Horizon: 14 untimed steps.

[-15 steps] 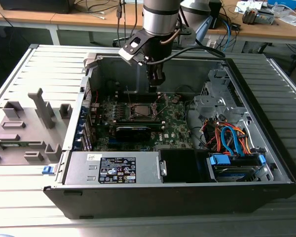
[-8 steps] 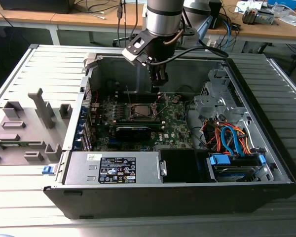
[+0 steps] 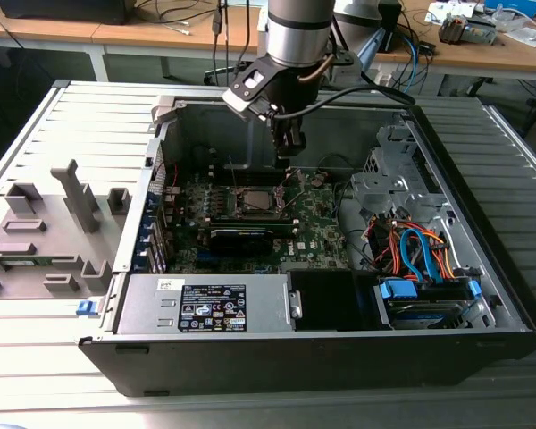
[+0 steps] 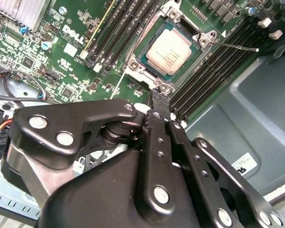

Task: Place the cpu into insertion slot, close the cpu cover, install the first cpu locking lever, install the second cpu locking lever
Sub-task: 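Close the cpu cover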

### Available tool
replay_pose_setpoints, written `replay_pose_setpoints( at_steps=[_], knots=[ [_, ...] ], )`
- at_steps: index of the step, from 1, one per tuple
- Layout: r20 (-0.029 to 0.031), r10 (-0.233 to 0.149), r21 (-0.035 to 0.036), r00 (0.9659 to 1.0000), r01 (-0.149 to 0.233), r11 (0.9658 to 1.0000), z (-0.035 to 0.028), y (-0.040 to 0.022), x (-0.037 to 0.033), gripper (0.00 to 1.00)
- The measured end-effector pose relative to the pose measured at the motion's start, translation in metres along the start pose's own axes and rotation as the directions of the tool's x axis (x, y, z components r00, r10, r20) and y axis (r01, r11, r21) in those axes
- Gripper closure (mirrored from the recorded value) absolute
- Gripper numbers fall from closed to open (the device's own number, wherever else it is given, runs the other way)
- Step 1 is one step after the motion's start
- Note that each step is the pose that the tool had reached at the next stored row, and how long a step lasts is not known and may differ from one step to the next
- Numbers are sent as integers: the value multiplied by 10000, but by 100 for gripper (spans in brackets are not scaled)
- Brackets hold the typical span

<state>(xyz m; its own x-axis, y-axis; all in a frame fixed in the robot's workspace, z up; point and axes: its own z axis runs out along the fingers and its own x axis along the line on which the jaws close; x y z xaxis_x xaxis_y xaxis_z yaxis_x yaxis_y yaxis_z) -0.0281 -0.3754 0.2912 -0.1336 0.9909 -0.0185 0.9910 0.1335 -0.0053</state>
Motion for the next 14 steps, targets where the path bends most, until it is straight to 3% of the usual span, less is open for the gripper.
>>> replay_pose_setpoints(
  at_steps=[14],
  knots=[
    [0, 0, 0, 10000, 0, 10000, 25, 44, -6, 89]
  ],
)
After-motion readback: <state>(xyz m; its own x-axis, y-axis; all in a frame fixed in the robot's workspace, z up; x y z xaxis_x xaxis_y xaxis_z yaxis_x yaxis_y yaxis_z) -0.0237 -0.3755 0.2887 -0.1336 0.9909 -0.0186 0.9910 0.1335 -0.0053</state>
